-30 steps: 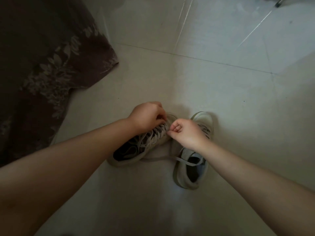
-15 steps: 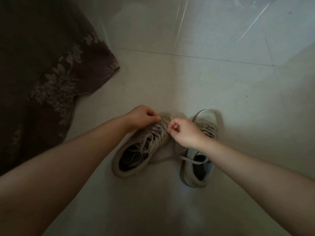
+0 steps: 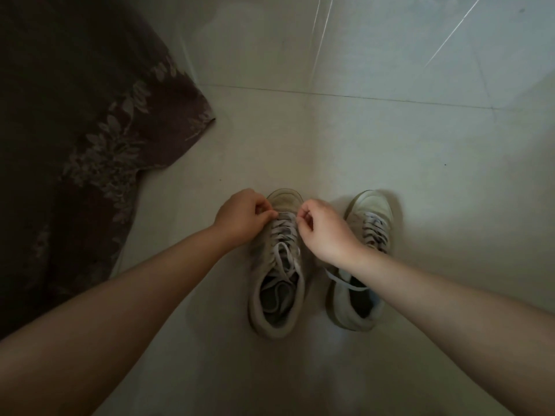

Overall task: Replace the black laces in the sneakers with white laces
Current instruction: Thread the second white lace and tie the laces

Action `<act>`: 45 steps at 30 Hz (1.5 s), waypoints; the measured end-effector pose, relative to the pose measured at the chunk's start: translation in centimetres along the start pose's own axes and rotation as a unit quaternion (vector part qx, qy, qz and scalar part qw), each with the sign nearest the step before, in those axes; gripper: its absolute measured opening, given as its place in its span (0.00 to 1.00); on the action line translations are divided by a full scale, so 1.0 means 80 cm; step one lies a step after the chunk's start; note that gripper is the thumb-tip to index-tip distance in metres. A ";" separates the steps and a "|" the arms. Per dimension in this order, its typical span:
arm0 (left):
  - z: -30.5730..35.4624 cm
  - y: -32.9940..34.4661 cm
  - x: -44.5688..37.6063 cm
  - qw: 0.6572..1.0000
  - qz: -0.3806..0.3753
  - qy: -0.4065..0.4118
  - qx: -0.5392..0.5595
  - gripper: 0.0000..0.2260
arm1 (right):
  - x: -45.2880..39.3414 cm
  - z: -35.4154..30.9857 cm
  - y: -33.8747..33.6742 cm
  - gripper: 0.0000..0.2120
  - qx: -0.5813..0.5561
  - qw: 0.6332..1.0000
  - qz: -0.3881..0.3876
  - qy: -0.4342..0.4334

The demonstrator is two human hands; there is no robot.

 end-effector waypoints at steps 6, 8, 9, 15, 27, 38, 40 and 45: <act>-0.012 0.005 0.006 0.958 -0.086 -0.078 0.263 0.05 | 0.001 -0.014 -0.002 0.06 0.038 0.992 -0.004 -0.121; -0.013 0.009 0.009 0.946 -0.104 -0.085 0.295 0.05 | -0.004 -0.017 0.002 0.07 0.076 0.991 -0.028 -0.107; -0.014 0.010 0.010 0.942 -0.108 -0.085 0.306 0.05 | -0.006 -0.019 0.004 0.07 0.081 0.992 -0.035 -0.092; -0.015 0.018 0.009 0.928 -0.109 -0.087 0.345 0.05 | -0.015 -0.029 0.007 0.12 0.124 0.992 -0.022 -0.026; -0.010 0.040 0.017 0.891 -0.067 -0.116 0.434 0.05 | -0.028 -0.021 0.028 0.15 -0.009 0.979 -0.027 0.203; -0.010 0.044 0.018 0.880 -0.080 -0.128 0.451 0.03 | -0.032 -0.023 0.014 0.07 -0.023 0.980 -0.075 0.184; -0.010 0.043 0.021 0.882 -0.077 -0.127 0.448 0.02 | -0.028 -0.023 0.011 0.07 -0.073 0.976 -0.073 0.190; -0.012 0.039 0.025 0.928 -0.009 -0.099 0.360 0.04 | -0.018 -0.020 0.014 0.08 -0.101 0.982 -0.068 0.147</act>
Point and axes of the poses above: each hand's wrist, its own x-axis away from the middle knuckle, its own y-axis out of the palm, z = x × y, the point moved 2 cm from there along -x, towards the middle knuckle, and after that the axes turned 14 degrees about -x, right-handed, at the moved point
